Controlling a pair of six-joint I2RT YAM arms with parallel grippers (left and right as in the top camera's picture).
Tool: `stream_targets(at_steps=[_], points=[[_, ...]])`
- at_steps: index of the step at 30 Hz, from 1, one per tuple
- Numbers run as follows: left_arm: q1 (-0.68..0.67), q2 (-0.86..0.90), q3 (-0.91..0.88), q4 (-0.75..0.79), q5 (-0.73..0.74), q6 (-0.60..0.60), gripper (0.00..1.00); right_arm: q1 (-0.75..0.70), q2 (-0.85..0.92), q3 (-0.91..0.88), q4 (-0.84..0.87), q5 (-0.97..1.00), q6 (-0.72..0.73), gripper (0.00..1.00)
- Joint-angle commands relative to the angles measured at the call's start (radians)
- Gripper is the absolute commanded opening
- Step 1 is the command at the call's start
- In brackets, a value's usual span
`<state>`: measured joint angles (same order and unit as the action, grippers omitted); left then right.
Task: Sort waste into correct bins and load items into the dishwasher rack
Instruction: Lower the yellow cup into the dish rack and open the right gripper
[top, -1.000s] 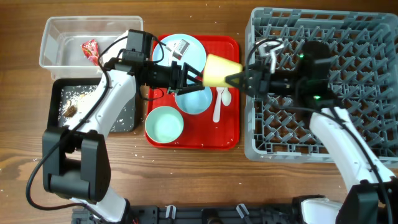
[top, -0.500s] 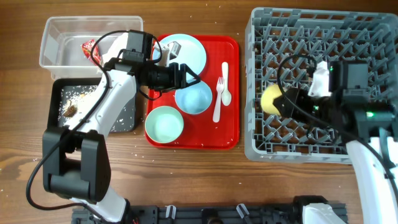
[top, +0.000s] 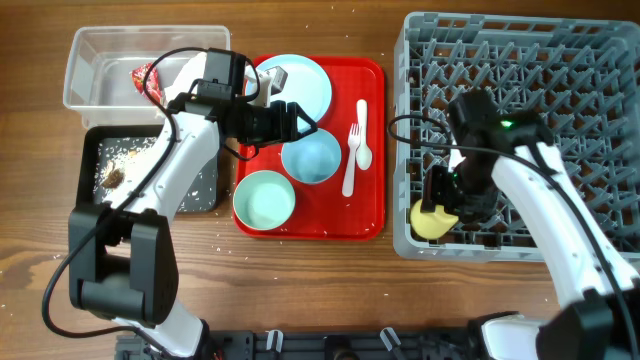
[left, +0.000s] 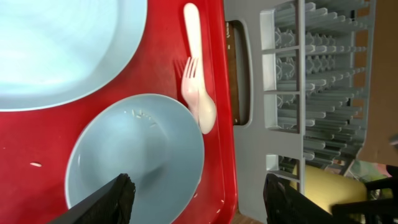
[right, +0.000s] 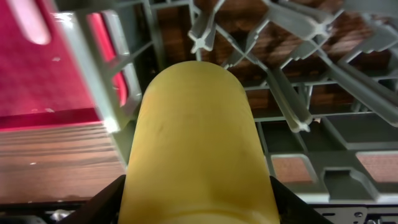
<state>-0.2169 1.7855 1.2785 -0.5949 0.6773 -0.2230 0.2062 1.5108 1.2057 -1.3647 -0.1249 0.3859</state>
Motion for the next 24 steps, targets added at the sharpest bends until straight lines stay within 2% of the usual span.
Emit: stream_targets(at_steps=[1, 5, 9, 12, 14, 20, 24], points=[[-0.002, -0.018, 0.011, 0.001, -0.025, 0.006, 0.68, 0.003, 0.056, -0.024, 0.018, 0.024, 0.014, 0.68], [0.01, -0.02, 0.013, 0.002, -0.025, 0.005, 0.64, 0.003, 0.052, -0.002, 0.036, 0.023, 0.014, 0.79], [0.052, -0.047, 0.039, -0.013, -0.024, 0.005, 0.62, 0.003, 0.05, 0.093, 0.008, 0.024, 0.005, 0.84], [0.095, -0.095, 0.072, -0.022, -0.025, 0.006, 0.63, 0.003, 0.05, 0.203, -0.004, 0.011, -0.019, 0.83], [0.128, -0.132, 0.086, -0.023, -0.041, 0.006, 0.64, 0.006, 0.05, 0.259, 0.023, -0.007, -0.024, 0.8], [0.269, -0.219, 0.09, -0.082, -0.217, 0.007, 0.8, 0.126, 0.081, 0.306, 0.283, -0.064, -0.006, 0.77], [0.338, -0.218, 0.09, -0.166, -0.248, 0.067, 0.82, 0.223, 0.215, 0.306, 0.404, -0.06, 0.052, 0.73]])
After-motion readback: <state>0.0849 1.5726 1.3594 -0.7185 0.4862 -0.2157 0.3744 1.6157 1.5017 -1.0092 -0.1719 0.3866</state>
